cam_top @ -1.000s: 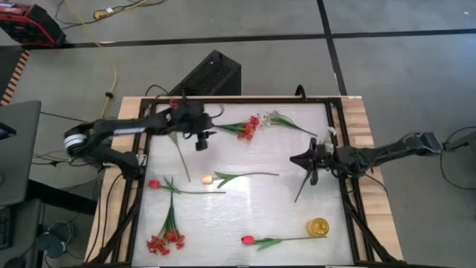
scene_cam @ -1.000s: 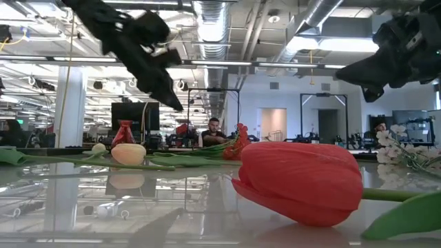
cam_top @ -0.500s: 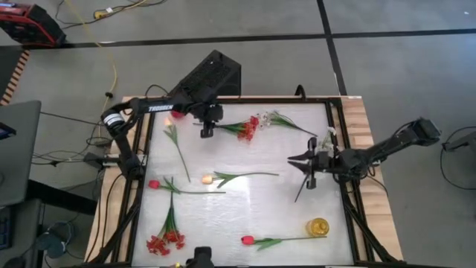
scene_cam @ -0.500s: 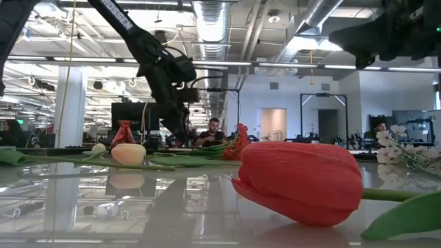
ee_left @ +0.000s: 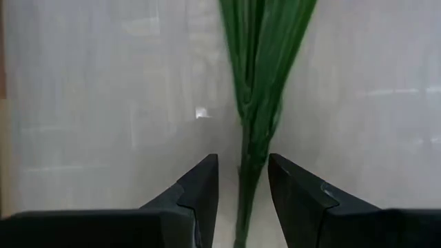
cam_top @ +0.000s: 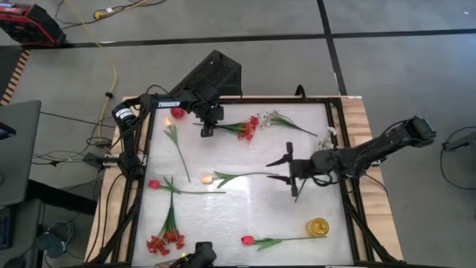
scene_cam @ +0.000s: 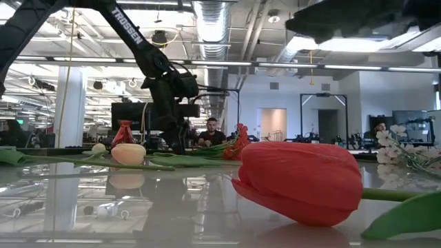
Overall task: Sort flowers into vase by color
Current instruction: Put the top red flower into the transparent red vase
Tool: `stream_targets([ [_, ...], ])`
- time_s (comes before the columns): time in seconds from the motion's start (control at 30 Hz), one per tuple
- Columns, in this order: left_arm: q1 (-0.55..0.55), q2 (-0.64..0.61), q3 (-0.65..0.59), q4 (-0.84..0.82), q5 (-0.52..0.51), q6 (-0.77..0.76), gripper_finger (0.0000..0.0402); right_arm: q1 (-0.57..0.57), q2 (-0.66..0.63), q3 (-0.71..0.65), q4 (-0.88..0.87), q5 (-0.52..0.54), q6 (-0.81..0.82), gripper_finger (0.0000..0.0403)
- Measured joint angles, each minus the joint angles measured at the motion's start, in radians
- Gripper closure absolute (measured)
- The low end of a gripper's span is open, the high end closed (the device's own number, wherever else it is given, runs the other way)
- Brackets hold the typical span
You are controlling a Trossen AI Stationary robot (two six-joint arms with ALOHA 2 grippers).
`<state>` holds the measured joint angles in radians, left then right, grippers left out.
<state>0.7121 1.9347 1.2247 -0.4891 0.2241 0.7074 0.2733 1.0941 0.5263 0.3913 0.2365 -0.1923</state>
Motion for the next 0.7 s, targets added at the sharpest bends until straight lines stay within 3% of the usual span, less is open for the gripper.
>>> stream_targets([
  [0.2, 0.002, 0.011, 0.0, 0.001, 0.001, 0.003, 0.0299, 0.0, 0.091, 0.114, -0.159, 0.0, -0.002, 0.0207],
  [0.37, 0.001, 0.009, 0.0, 0.003, -0.022, -0.005, 0.0382, 0.001, 0.119, 0.129, -0.231, 0.0, 0.001, 0.0207],
  [0.43, 0.003, 0.007, 0.0, -0.004, -0.015, -0.014, 0.0391, 0.001, 0.122, 0.129, -0.262, 0.0, 0.006, 0.0209],
  [0.6, 0.021, -0.038, -0.003, -0.036, 0.077, -0.03, 0.0398, 0.001, 0.122, 0.129, -0.321, -0.001, 0.019, 0.0222],
  [0.7, 0.049, -0.095, -0.002, -0.03, 0.221, -0.051, 0.0399, 0.001, 0.121, 0.129, -0.324, -0.001, 0.02, 0.023],
])
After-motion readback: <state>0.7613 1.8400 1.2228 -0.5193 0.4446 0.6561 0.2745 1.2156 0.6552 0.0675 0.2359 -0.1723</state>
